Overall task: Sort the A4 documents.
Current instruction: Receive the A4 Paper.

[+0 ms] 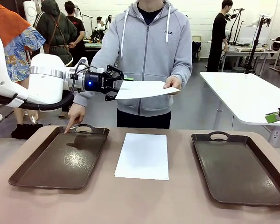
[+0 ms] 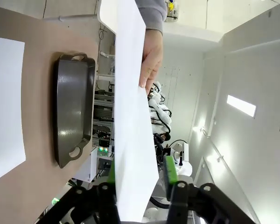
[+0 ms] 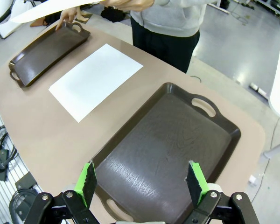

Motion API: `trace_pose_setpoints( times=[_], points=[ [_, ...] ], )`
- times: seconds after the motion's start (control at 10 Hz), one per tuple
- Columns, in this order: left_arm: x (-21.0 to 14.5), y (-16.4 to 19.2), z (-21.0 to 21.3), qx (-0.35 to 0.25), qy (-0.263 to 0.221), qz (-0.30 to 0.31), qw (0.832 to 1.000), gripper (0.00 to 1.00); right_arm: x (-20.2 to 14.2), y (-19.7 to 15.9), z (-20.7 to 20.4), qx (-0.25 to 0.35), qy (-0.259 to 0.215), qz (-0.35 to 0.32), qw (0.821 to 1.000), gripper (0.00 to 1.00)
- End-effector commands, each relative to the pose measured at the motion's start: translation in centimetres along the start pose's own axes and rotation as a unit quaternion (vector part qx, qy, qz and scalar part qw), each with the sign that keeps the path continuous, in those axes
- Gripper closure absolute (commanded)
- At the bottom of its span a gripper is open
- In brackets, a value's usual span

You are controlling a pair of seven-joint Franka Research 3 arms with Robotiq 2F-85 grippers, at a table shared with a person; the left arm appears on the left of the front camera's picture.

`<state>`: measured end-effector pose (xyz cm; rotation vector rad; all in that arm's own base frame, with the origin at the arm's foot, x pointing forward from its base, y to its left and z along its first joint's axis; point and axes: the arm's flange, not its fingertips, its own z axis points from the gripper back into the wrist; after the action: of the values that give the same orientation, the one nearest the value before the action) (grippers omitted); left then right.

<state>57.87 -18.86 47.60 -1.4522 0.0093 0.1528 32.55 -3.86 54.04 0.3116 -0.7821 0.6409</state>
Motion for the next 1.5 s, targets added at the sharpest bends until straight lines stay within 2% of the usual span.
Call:
trace_pose_setpoints(
  times=[0.0,0.1,0.3,1.1,1.2,1.3,1.4],
  points=[
    [0.02,-0.26,0.13,-0.001,0.005,-0.010,1.000,0.76,-0.01,0.00,-0.13,0.004,-0.001,0.000,1.000,0.00],
    [-0.02,-0.26,0.08,0.000,0.004,-0.011,1.000,0.91,-0.01,0.00,-0.13,0.004,-0.001,0.000,1.000,0.00],
    [-0.01,-0.31,0.06,-0.014,0.003,-0.018,1.000,1.00,-0.01,0.00,-0.13,0.004,-0.001,0.000,1.000,0.00],
    [-0.38,0.43,-0.07,-0.025,0.025,-0.024,0.999,1.00,-0.01,0.00,-0.13,0.004,-0.001,0.000,1.000,0.00],
    [-0.74,0.11,0.17,-0.011,0.054,-0.052,0.997,1.00,-0.01,0.00,-0.13,0.004,-0.001,0.000,1.000,0.00],
    [-0.34,0.00,-0.27,-0.007,0.017,-0.009,1.000,1.00,-0.01,0.00,-0.13,0.004,-0.001,0.000,1.000,0.00],
    [-0.34,0.00,-0.27,-0.007,0.017,-0.009,1.000,1.00,-0.01,0.00,-0.13,0.004,-0.001,0.000,1.000,0.00]
  ],
)
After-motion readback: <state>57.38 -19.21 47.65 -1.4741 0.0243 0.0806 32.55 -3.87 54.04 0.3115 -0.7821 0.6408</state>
